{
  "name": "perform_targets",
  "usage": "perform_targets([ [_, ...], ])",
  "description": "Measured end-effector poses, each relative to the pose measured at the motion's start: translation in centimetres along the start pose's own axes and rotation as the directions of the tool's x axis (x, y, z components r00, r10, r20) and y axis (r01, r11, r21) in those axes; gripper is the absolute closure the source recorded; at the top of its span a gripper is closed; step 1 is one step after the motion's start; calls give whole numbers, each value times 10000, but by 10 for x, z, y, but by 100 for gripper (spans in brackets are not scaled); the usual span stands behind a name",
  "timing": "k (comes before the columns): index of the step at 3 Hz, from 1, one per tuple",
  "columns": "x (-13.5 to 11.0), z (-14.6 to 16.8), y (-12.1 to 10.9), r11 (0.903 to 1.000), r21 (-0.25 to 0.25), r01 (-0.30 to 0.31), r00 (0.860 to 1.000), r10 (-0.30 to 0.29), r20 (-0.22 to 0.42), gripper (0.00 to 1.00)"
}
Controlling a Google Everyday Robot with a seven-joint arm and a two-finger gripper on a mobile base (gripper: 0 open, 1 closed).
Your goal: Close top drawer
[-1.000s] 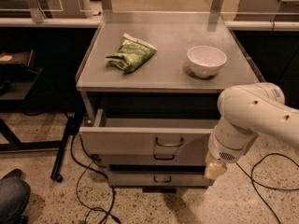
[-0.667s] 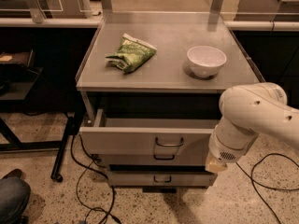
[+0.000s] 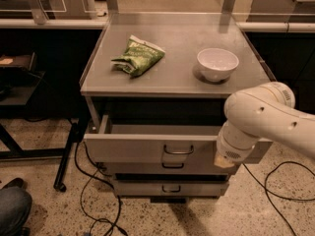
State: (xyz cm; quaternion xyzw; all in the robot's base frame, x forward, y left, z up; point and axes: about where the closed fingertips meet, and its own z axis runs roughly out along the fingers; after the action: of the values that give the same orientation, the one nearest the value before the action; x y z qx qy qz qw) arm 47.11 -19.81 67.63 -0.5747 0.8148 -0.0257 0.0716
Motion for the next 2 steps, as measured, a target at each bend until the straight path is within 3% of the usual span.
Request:
perform_targets([
  [1, -11, 7, -34, 9966, 822, -5, 9997, 24, -225, 100],
  [2, -17, 12, -51, 9933, 1151, 24, 9994, 16, -352, 100],
])
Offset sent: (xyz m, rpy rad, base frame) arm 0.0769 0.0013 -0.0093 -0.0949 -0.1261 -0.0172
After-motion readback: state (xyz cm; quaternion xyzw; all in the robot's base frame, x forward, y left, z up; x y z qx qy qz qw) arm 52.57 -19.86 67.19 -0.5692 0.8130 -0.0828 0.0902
